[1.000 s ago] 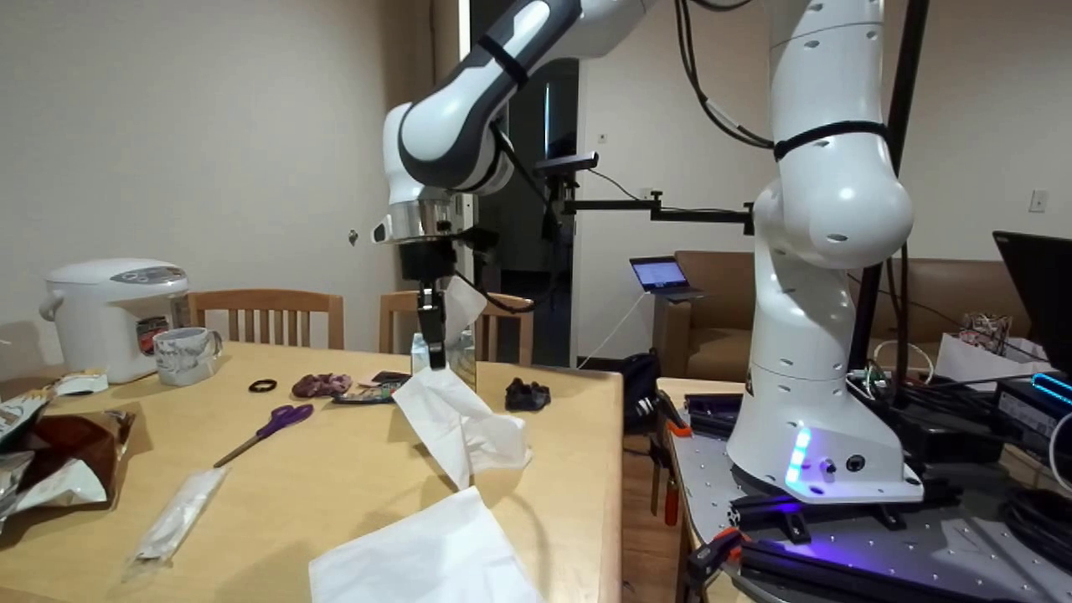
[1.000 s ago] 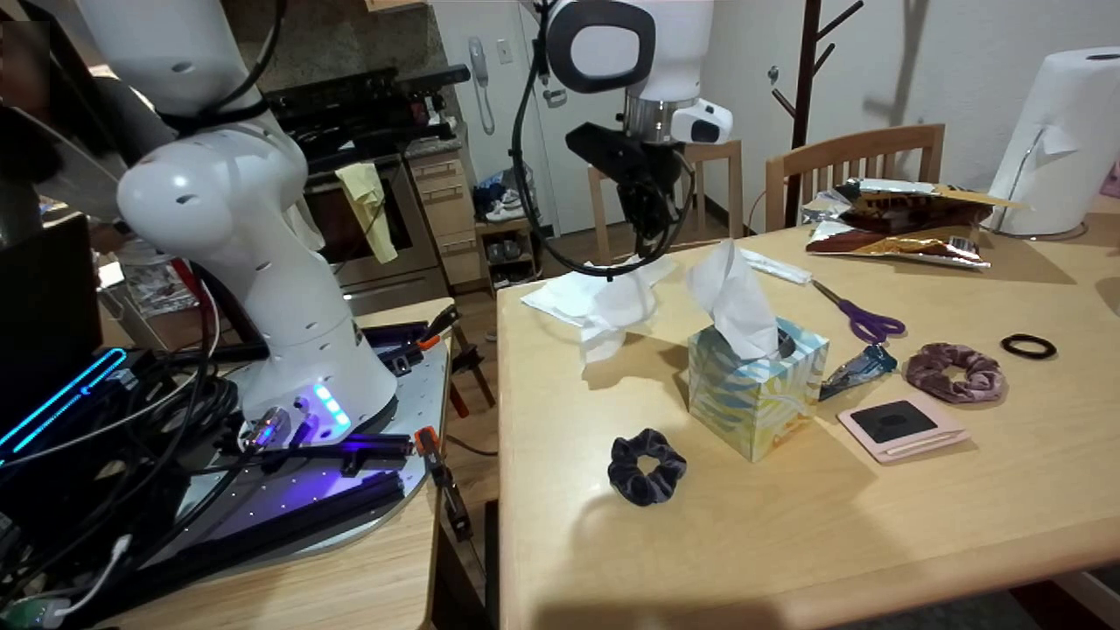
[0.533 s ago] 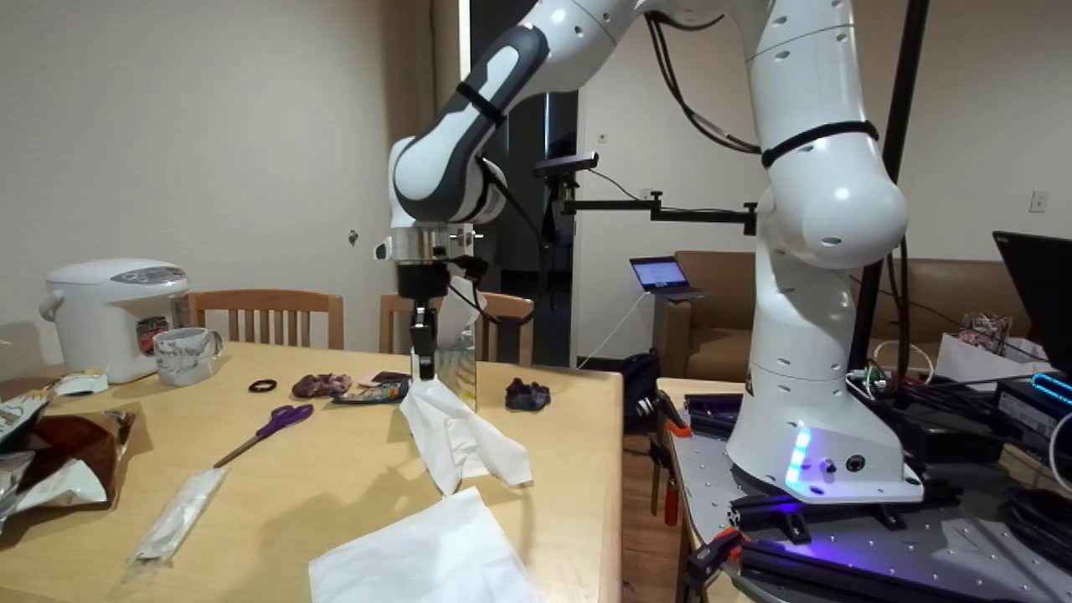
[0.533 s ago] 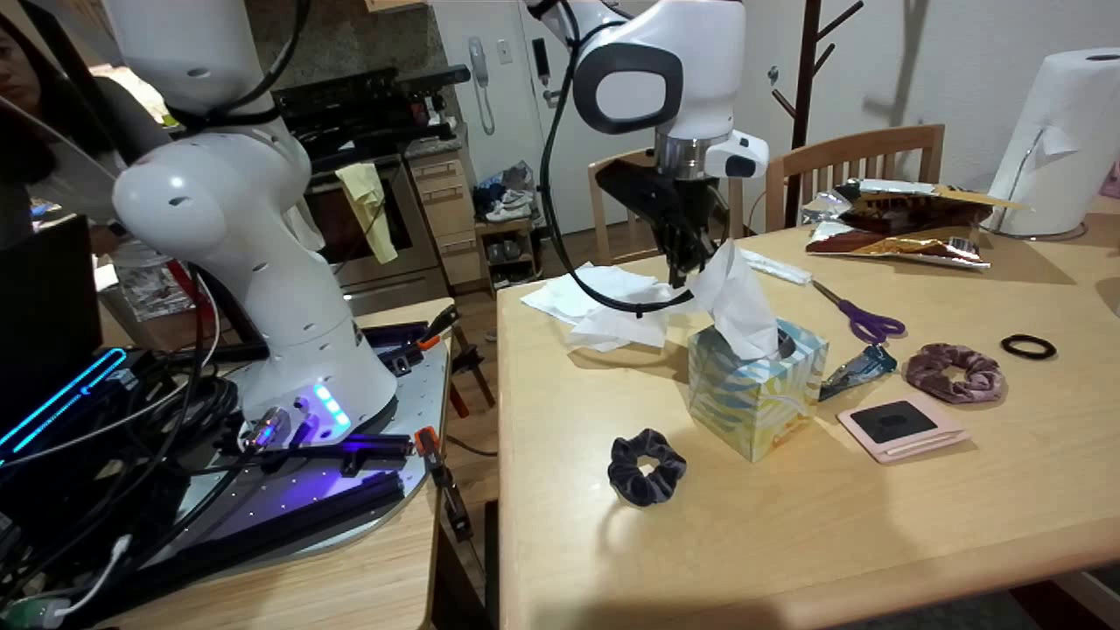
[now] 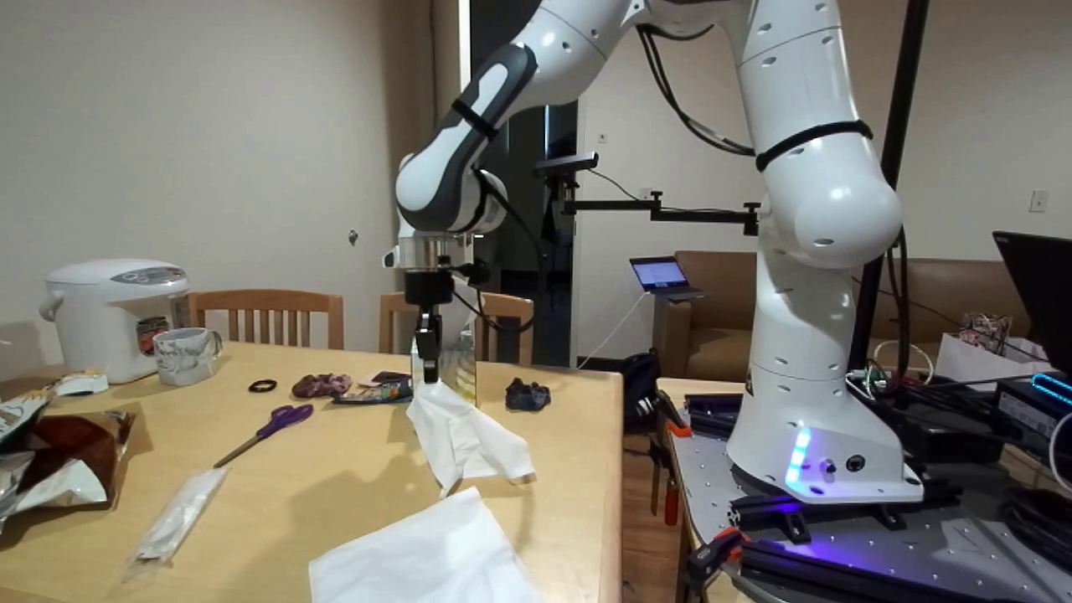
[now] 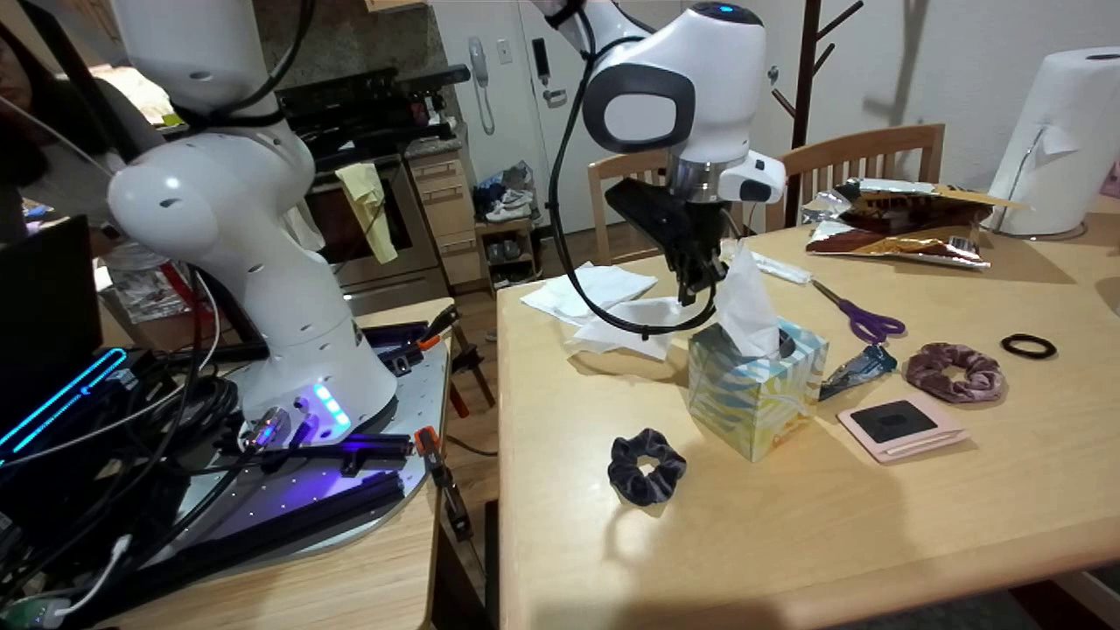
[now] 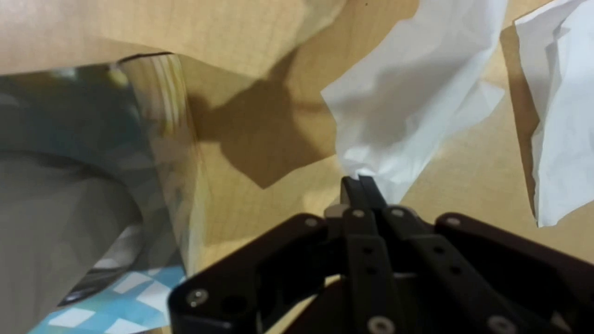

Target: Remove a tissue from the box and put it on the table

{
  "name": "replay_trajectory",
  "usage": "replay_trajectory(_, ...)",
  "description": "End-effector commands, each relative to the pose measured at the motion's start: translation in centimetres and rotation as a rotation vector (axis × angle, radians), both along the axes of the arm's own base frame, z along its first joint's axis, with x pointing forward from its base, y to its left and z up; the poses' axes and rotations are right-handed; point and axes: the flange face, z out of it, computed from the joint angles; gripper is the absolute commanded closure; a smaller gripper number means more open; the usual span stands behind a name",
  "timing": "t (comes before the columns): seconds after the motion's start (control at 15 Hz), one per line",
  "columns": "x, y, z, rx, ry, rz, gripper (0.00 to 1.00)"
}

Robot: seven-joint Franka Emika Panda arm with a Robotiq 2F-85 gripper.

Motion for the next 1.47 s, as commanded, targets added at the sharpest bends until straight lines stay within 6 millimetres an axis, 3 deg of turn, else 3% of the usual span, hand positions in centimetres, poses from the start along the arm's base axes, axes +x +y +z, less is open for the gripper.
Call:
replay_trajectory(0.0,0.1,0.1,0.1,0.000,0.000,0.001,0.99)
replay_trajectory(0.8,0.1,0.1,0.1,0.001,-0.002,0.002,1.00)
replay_trajectory(1.13,1.8,1.7,-1.8,0.005,-0.112,0.027,1.00)
replay_trajectory(1.4,2.0,2.9,-4.7,-0.030,-0.148,0.033,1.00)
